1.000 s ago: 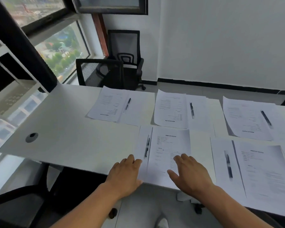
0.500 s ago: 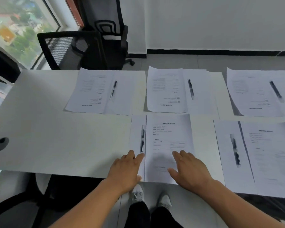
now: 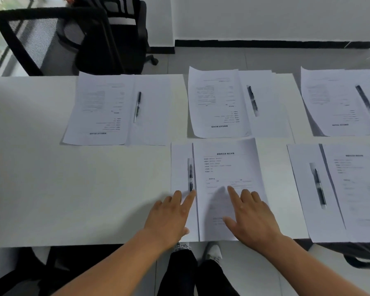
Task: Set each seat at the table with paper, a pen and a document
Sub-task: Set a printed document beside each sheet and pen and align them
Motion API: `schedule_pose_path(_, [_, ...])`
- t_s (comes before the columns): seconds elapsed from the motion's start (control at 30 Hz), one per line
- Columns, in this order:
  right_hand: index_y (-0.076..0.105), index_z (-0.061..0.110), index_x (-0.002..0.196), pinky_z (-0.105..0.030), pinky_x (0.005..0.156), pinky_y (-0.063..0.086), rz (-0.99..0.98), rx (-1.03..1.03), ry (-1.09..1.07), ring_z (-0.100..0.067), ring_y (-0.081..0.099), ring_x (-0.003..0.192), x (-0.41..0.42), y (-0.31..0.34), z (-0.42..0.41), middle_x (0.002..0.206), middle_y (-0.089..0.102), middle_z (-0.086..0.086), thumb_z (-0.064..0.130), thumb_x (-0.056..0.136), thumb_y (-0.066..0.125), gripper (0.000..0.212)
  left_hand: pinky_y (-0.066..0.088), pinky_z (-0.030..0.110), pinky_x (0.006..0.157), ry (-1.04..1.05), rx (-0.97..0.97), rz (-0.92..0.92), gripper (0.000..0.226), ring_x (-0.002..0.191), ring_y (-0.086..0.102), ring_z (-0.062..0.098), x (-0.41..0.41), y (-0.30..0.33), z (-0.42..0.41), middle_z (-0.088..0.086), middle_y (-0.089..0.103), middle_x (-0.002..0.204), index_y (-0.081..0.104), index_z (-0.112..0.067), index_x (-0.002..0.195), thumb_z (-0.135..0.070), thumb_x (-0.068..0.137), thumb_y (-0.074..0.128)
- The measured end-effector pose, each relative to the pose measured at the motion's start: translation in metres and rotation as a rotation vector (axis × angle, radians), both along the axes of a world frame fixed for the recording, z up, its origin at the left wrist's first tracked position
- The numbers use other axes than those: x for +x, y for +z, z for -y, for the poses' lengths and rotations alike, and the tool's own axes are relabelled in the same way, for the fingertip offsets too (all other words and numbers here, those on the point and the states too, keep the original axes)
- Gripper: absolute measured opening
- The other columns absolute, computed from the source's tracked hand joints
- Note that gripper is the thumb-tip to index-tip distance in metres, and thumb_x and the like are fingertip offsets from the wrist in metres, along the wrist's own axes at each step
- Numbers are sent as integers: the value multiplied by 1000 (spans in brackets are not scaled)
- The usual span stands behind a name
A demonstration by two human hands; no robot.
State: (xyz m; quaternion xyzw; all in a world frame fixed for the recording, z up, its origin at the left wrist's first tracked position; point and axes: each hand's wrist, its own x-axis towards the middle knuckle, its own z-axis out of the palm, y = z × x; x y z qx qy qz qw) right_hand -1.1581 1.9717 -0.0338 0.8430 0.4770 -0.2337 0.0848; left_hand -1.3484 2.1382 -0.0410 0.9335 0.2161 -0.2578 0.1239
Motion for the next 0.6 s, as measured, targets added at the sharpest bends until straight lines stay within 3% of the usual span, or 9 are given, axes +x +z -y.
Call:
schedule_pose_path(0.2, [-2, 20, 170, -36, 96, 52, -36, 9, -26, -25, 48, 124, 1, -13, 4, 142, 46, -5, 66, 100, 46, 97, 51, 43, 98, -21, 33, 8, 114, 122, 56, 30, 6, -5, 3, 10, 41, 148, -6, -24, 173, -52, 98, 74])
schedule_pose_path(0.6, [6, 22, 169, -39, 93, 54, -38, 72, -50, -27, 51, 125, 3, -28, 24, 143, 49, -5, 70, 99, 44, 93, 52, 43, 96, -37, 107, -44, 115, 122, 57, 29, 22, 1, 9, 9, 42, 143, 9, -16, 170, -47, 89, 85])
